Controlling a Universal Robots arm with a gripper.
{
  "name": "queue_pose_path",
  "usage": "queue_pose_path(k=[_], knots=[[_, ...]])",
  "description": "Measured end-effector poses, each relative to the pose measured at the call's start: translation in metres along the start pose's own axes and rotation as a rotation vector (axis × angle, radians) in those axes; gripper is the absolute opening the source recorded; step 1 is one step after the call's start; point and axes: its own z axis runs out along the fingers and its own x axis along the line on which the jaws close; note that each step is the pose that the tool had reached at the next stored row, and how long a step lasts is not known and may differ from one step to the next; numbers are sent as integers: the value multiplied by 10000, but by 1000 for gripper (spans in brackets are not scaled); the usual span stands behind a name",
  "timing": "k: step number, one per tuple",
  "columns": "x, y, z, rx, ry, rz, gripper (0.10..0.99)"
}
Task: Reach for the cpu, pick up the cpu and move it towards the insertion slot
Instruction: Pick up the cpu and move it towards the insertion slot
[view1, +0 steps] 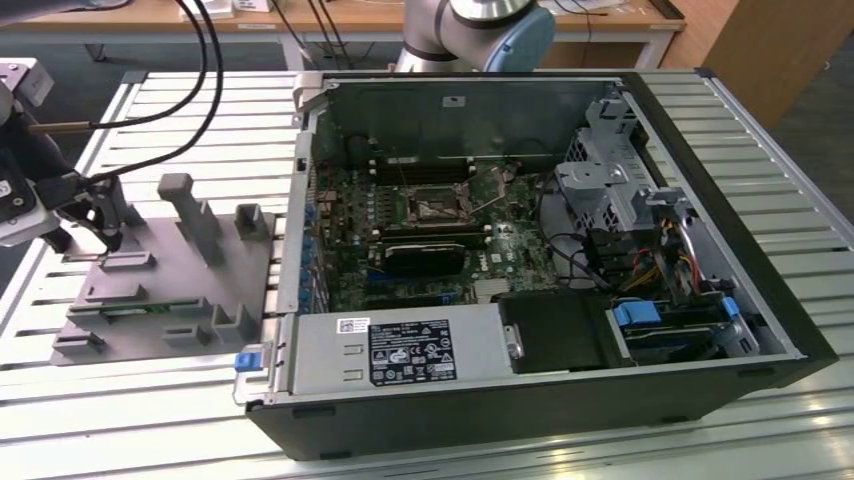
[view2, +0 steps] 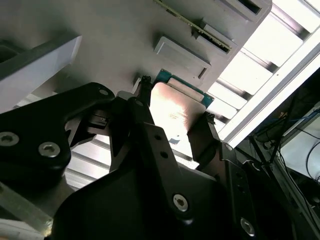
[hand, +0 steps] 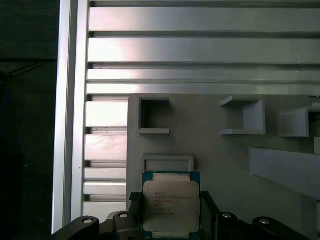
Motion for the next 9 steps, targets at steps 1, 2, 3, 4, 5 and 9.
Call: queue_pose_path(k=[1, 2, 3, 4, 5, 9], knots=[[0, 1, -13, 0, 0, 1, 545], [0, 2, -24, 0, 0, 1, 545], [0, 3, -35, 0, -1, 2, 545], [0, 3, -44, 0, -1, 2, 545], [0, 4, -50, 0, 0, 3, 545], [0, 5, -73, -1, -1, 5, 545]])
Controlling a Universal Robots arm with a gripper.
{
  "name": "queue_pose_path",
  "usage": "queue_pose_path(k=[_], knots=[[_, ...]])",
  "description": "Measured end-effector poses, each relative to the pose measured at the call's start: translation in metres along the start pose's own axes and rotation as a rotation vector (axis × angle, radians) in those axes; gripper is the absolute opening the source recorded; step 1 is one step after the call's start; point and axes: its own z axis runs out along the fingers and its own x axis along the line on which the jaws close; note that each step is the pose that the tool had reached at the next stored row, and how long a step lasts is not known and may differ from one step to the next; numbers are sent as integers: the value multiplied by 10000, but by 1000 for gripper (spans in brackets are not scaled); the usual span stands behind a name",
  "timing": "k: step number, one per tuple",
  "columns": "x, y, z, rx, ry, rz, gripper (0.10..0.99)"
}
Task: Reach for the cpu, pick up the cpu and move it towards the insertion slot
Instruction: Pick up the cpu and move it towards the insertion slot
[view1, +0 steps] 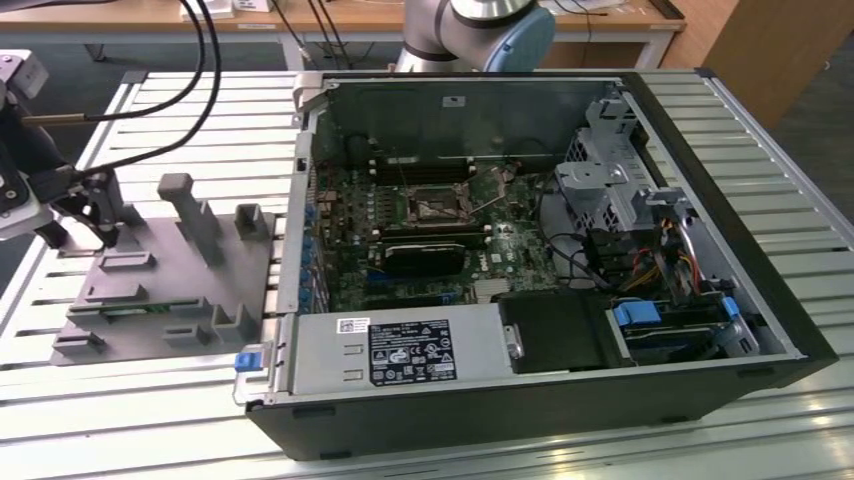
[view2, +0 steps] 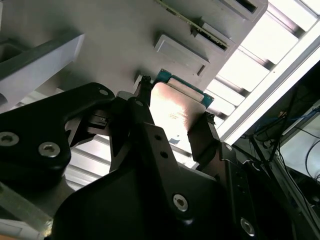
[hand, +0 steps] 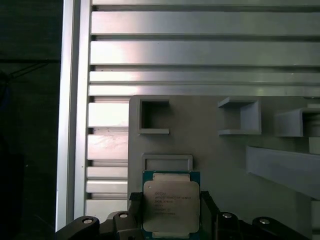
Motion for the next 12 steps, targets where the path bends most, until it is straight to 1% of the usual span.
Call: queue_pose_path(k=[7, 12], knots=[[1, 4, -60, 0, 0, 4, 545], [1, 9, -127, 1, 0, 6, 545]])
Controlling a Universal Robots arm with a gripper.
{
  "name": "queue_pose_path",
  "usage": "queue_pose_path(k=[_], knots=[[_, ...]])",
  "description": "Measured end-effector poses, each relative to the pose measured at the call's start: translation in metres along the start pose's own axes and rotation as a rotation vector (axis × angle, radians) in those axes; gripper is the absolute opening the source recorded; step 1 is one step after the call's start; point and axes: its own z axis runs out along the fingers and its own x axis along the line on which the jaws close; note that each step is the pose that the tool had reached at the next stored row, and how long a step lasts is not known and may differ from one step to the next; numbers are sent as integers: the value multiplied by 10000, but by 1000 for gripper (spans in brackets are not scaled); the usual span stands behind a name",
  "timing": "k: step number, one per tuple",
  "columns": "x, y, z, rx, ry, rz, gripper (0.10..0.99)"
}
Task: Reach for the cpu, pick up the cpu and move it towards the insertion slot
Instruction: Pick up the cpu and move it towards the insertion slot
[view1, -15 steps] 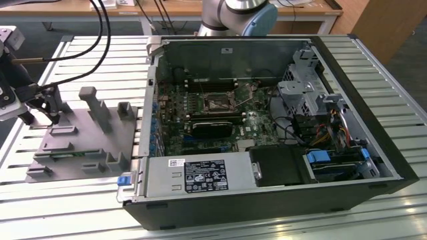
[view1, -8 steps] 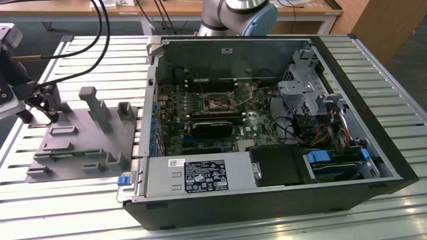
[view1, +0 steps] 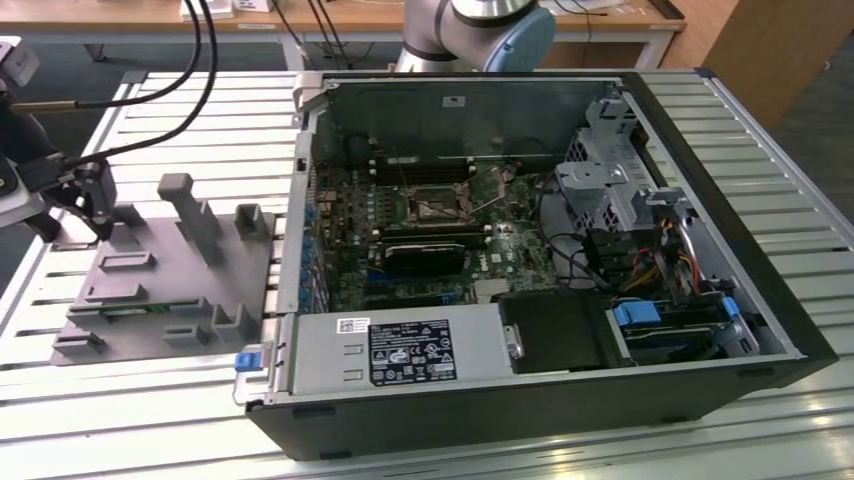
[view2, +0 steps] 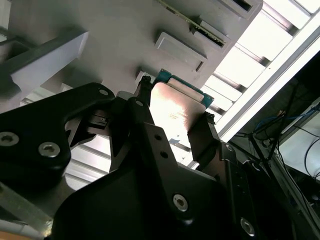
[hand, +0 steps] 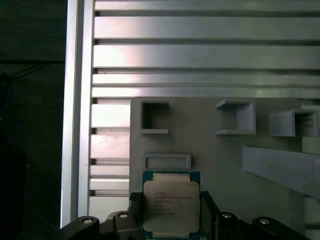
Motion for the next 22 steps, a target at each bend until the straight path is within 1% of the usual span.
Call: queue_pose_path(k=[8, 12, 18, 22], knots=[[1, 8, -113, 0, -1, 2, 545], [1, 11, -158, 0, -1, 6, 545], [2, 18, -256, 0, 0, 8, 545], [2, 21, -295, 0, -1, 12, 545]])
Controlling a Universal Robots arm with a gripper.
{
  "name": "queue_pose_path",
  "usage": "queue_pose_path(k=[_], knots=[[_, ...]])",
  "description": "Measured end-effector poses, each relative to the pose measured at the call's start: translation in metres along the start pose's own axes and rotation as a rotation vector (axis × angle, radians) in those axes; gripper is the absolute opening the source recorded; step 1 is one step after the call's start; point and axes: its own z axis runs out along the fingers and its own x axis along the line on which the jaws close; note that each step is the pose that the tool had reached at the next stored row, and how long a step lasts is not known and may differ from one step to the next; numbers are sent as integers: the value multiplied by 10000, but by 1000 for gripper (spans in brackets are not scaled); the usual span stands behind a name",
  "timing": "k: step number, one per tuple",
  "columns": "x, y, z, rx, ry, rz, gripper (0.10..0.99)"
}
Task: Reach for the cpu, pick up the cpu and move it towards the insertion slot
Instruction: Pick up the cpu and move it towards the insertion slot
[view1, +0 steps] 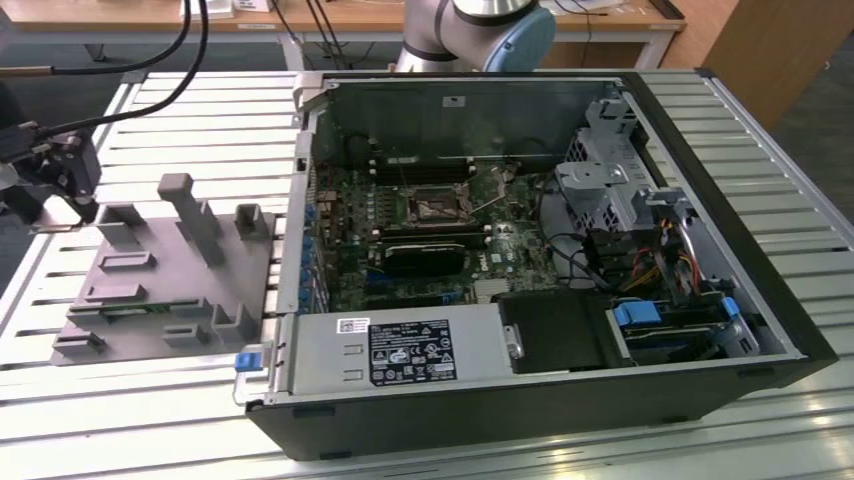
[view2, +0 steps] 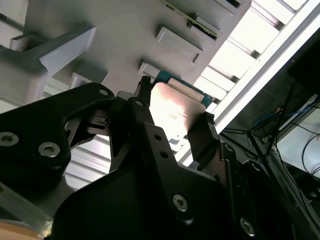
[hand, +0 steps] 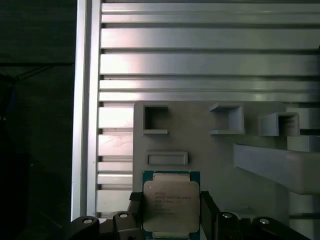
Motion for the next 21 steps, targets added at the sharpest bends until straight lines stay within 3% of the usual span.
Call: queue_pose_path(k=[21], knots=[[3, 25, -342, -1, 0, 3, 545]])
